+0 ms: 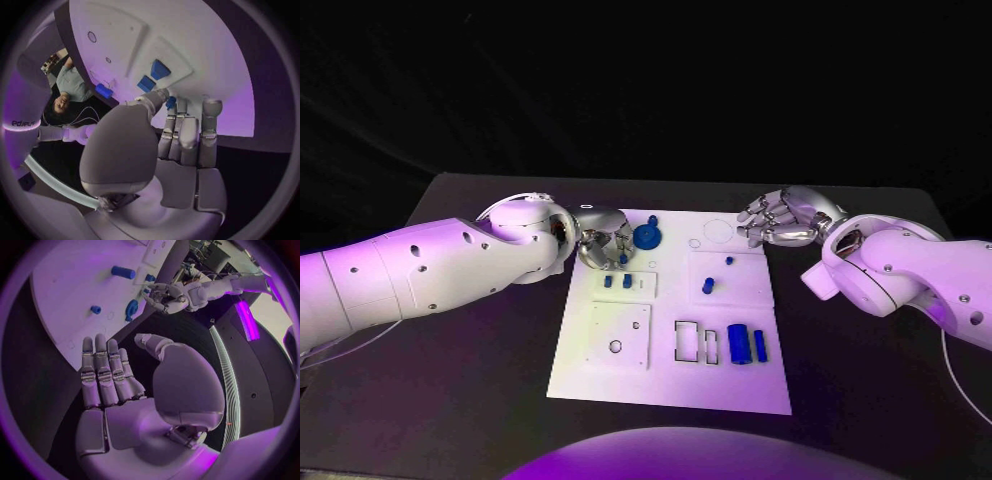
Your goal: Assemble the parts on the task board
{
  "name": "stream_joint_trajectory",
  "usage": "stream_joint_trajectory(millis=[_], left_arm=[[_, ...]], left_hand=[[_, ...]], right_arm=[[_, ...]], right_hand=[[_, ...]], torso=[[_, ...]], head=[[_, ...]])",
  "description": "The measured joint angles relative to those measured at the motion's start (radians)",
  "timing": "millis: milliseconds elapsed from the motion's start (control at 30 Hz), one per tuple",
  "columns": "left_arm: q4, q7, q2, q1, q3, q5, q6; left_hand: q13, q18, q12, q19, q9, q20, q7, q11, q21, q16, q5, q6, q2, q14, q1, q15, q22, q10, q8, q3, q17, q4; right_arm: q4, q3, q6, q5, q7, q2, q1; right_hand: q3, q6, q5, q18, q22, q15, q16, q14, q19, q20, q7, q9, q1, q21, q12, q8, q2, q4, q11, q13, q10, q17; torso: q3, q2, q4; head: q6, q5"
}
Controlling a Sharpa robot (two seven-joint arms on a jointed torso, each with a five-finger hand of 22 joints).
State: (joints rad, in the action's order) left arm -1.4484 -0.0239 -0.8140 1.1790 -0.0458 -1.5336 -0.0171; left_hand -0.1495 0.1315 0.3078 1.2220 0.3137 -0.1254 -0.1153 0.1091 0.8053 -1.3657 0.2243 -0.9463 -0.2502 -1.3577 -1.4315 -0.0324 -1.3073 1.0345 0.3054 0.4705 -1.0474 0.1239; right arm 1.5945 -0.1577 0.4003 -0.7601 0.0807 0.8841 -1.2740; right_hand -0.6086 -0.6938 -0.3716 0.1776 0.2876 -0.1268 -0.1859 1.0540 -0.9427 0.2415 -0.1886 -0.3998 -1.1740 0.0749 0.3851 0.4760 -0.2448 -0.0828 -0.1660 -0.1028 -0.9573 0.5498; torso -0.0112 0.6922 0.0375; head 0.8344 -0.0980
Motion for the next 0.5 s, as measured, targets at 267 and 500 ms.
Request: stream_joint_trajectory(millis=[267,500], left_arm=[[0.000,0.000,0.000,-0.001,0.000,0.001,-0.004],[0.001,0.001,-0.001,-0.001,0.000,0.005,-0.010]], left_hand=[[-0.003,0.000,0.000,-0.007,0.000,-0.007,-0.001,0.005,0.000,0.000,0.000,0.024,-0.001,0.009,0.009,-0.009,0.000,-0.027,-0.013,0.000,0.008,-0.005],[-0.004,0.000,0.000,-0.007,0.000,-0.007,0.003,0.005,0.000,0.004,0.000,0.028,-0.001,0.018,0.009,-0.011,0.000,-0.034,-0.013,0.000,0.025,-0.011]], right_arm=[[-0.001,0.000,0.000,0.001,0.000,0.000,0.000],[-0.001,0.000,-0.001,0.002,0.000,0.000,0.000]], right_hand=[[0.000,0.000,0.000,0.000,0.000,0.000,0.000,0.000,0.000,0.000,0.000,0.000,0.000,0.000,0.000,0.000,0.000,0.000,0.000,0.000,0.000,0.000],[0.000,0.000,0.000,0.000,0.000,0.000,0.000,0.000,0.000,0.000,0.000,0.000,0.000,0.000,0.000,0.000,0.000,0.000,0.000,0.001,0.000,0.000]], torso=[[0.0000,0.000,0.0000],[0.0001,0.000,0.0001]], head=[[-0.001,0.000],[-0.001,0.000]])
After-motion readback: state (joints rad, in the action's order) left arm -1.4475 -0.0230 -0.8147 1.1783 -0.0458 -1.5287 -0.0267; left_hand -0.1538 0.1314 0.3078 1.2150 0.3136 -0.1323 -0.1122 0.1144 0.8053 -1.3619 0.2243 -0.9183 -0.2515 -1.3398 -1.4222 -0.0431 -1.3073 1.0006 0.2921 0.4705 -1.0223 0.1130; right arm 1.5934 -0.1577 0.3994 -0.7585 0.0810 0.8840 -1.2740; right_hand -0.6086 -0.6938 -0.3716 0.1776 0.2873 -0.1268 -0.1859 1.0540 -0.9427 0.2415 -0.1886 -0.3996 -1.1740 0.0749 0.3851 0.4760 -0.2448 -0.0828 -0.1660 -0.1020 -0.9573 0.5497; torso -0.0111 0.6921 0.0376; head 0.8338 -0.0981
